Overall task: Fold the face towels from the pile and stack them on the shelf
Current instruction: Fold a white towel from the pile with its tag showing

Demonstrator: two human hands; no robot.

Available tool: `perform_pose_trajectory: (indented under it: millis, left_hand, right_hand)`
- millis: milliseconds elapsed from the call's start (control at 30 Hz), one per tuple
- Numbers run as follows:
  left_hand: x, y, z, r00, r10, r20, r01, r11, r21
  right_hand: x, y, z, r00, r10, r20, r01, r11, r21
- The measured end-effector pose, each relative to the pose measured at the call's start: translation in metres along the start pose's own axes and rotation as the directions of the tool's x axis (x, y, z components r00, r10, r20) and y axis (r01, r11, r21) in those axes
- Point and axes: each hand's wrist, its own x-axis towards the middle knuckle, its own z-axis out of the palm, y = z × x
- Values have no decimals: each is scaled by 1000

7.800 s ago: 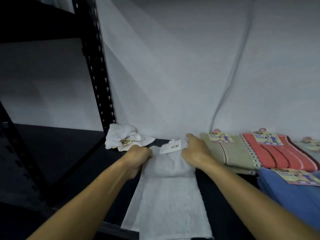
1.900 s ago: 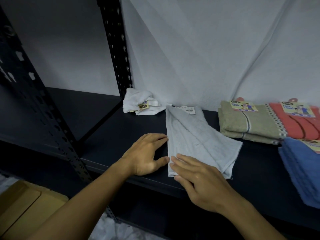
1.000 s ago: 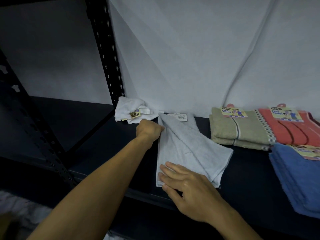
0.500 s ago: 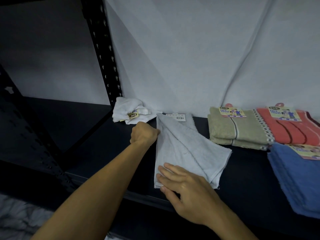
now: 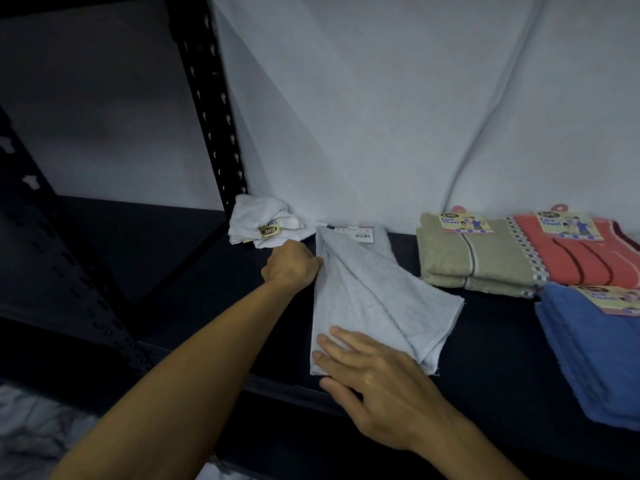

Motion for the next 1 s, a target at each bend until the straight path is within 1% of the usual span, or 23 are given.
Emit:
perform_pose_trajectory:
  millis: [100,200,267,300,333,367,400,433,467,500,533,567,600,633,700,833,1000]
  left_hand:
    - [2,0,-3,998,68,0,-67,992,102]
    - [3,-4,-4,997,83,-6,-82,991,105]
    - [1,-7,-4,995,92,-27,-90,992,87]
    - [-3,-8,-5,991,124,-42,-120,990,77]
    - [-7,-10,-6,981,184,-63,-179,981,81]
    - [-14,-12,-8,957,278,-87,-269,958,98]
    - [-22,-16,-11,913,394,-102,-382,917,116]
    - [-30,-20,-13,858,506,-83,-495,860,122]
    - [-37,-26,-14,805,592,-16,-586,800,128]
    - [-42,-31,-13,760,643,95,-649,745,155]
    - [-45,-37,-11,729,645,229,-684,699,207]
    - [-45,-41,-9,717,603,351,-694,669,267]
    - [-44,-42,-8,717,544,435,-687,655,314]
    - [-39,-41,-7,723,492,485,-677,646,354]
    - [-27,-32,-5,738,431,519,-657,634,408]
    - [1,-11,2,786,351,509,-593,660,461]
    - [28,2,12,799,359,483,-576,689,440]
  right_hand:
    - [-2,-1,-1,999,-27,47,31,997,-74]
    - [0,-1,0,997,-41,61,49,989,-136]
    - [0,-3,0,997,-32,67,41,988,-147]
    - [0,-3,0,998,-24,65,33,989,-145]
    - [0,-4,-1,998,-20,62,28,990,-141]
    - [0,-4,-1,998,-17,60,25,990,-136]
    - [0,-4,-2,998,-12,58,19,991,-131]
    - [0,-5,-3,998,-7,59,14,992,-125]
    - [0,-5,-3,998,-3,61,10,992,-123]
    - [1,-5,-3,998,1,62,7,993,-122]
    - [1,-5,-4,998,3,63,5,993,-118]
    - [1,-5,-4,998,4,67,3,994,-112]
    - [0,-5,-4,997,5,72,2,994,-107]
    - [0,-5,-5,997,7,77,1,994,-106]
    - [1,-6,-8,996,12,85,-2,994,-112]
    - [2,-6,-10,995,14,97,-4,995,-101]
    - [1,-4,-9,996,13,94,-8,998,-58]
